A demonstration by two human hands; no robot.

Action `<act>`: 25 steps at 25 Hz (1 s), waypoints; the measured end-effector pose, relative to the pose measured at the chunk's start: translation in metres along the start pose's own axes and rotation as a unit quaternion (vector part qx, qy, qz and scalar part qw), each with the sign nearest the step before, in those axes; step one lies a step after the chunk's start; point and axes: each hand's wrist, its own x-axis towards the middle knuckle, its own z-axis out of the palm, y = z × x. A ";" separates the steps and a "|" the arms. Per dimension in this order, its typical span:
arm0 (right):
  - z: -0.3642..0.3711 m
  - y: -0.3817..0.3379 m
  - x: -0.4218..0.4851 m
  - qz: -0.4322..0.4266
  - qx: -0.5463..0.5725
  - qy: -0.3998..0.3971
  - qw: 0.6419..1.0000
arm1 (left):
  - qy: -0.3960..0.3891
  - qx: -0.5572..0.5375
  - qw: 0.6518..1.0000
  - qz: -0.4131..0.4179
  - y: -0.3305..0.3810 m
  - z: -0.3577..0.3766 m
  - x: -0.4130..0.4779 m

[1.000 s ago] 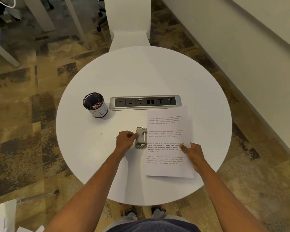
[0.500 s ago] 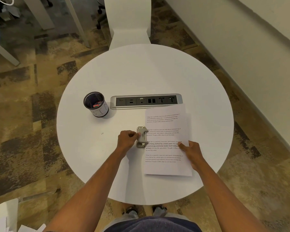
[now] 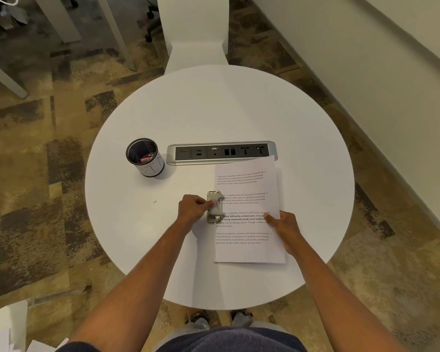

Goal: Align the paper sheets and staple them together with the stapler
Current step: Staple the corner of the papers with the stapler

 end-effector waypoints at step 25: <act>-0.001 0.003 0.018 -0.004 -0.048 -0.010 0.999 | -0.009 0.154 0.986 -0.068 0.017 -0.014 0.003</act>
